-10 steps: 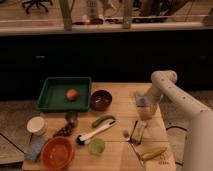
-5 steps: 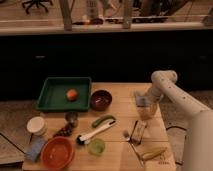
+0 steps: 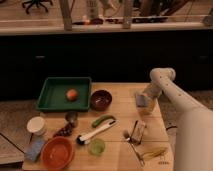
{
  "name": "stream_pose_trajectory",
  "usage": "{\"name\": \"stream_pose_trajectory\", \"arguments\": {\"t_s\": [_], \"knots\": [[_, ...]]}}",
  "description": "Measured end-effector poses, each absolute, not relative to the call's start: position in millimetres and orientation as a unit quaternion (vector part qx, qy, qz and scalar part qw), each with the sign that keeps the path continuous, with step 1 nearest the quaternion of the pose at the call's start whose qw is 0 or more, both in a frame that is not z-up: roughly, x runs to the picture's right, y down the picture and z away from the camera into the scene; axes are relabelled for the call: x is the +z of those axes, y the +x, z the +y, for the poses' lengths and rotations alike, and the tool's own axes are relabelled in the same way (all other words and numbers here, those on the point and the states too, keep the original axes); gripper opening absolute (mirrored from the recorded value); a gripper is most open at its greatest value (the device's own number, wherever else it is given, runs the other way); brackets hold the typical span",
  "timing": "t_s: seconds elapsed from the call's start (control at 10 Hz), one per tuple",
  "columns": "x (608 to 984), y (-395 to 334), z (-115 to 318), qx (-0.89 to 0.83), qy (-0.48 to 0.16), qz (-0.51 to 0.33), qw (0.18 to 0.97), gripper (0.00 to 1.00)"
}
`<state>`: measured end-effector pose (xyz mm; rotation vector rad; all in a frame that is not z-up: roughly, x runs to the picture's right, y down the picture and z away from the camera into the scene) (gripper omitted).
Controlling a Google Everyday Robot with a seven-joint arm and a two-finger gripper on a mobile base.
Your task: Wipe purple bowl with towel
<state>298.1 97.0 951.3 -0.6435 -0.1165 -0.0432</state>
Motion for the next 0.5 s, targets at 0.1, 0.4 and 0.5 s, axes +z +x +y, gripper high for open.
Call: {"name": "stream_pose_trajectory", "arguments": {"t_s": [0.1,0.4,0.5], "knots": [[953.5,295.9,99.0,-0.024,-0.318,-0.058,0.946,0.62],[956.0,296.4,103.1,-0.029,-0.324,-0.057,0.944,0.31],[954.1,297.2,101.4,-0.029,-0.323,-0.057,0.944,0.20]]}}
